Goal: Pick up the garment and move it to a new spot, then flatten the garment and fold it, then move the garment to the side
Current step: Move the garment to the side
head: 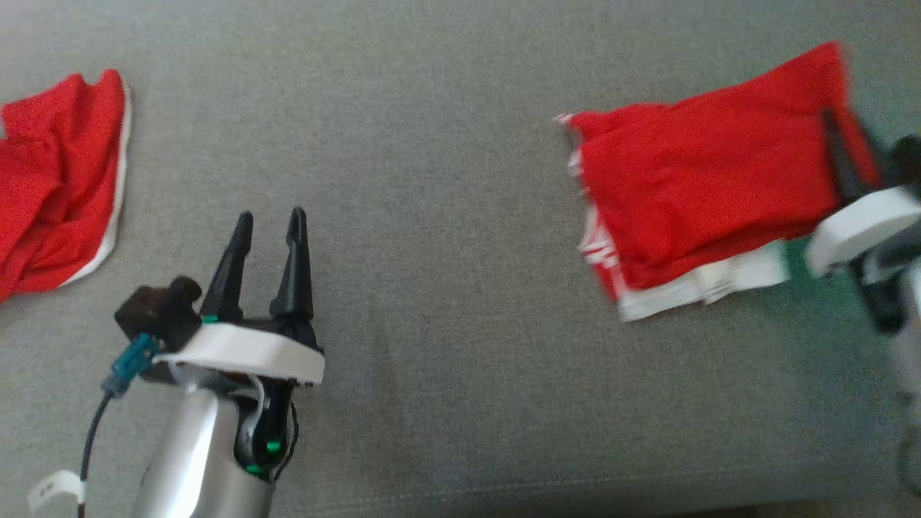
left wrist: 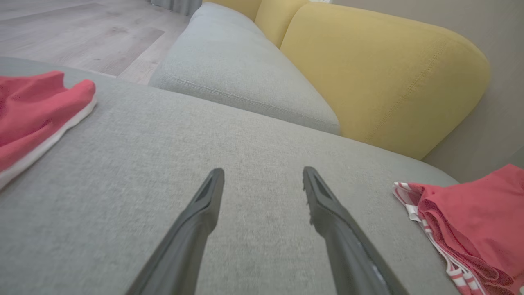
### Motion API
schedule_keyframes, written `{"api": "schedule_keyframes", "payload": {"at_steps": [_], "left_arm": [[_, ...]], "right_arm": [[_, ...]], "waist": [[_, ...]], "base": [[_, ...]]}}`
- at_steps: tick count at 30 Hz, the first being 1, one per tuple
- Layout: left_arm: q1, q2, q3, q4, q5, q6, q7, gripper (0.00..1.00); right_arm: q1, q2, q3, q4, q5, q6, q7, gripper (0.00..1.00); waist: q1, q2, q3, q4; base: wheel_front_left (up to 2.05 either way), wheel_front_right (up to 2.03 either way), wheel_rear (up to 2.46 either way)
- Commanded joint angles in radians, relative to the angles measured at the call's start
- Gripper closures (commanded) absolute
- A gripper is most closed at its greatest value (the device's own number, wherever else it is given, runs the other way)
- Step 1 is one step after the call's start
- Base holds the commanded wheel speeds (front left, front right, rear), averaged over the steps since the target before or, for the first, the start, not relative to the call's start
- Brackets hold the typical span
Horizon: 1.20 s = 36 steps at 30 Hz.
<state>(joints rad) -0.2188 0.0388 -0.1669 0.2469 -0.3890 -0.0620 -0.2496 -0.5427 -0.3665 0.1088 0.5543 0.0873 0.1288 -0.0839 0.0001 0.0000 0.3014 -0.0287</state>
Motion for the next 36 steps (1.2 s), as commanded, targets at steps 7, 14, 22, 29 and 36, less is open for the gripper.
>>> {"api": "schedule_keyframes", "payload": {"at_steps": [7,14,22,29,36], "left_arm": [[-0.081,0.011,0.034,-0.033,0.019,-0.016,-0.012,0.0],[-0.105,0.011,0.044,-0.029,0.026,-0.025,-0.012,0.0],[-0.116,0.011,0.044,-0.022,0.028,-0.031,-0.012,0.0],[-0.117,0.011,0.042,-0.006,0.016,-0.032,-0.012,0.0],[-0.098,0.011,0.036,-0.003,-0.009,-0.02,-0.012,0.0]], "right_arm": [[-0.056,-0.157,-0.113,-0.014,0.043,0.002,0.047,1.0],[-0.065,-0.149,-0.253,-0.019,-0.006,0.002,0.064,1.0],[-0.058,-0.114,-0.288,-0.067,-0.03,0.002,0.065,0.51],[-0.061,-0.075,-0.271,-0.143,-0.015,0.002,0.034,0.0],[-0.05,0.014,-0.187,-0.227,0.001,0.002,0.017,0.0]], "waist": [[-0.0001,0.0,0.091,-0.031],[-0.0001,0.0,0.13,-0.033],[-0.0001,0.0,0.145,-0.032],[-0.0001,0.0,0.115,-0.024],[-0.0001,0.0,0.039,0.001]], "base": [[0.0,0.0,0.0],[0.0,0.0,0.0],[0.0,0.0,0.0],[0.0,0.0,0.0],[0.0,0.0,0.0]]}}
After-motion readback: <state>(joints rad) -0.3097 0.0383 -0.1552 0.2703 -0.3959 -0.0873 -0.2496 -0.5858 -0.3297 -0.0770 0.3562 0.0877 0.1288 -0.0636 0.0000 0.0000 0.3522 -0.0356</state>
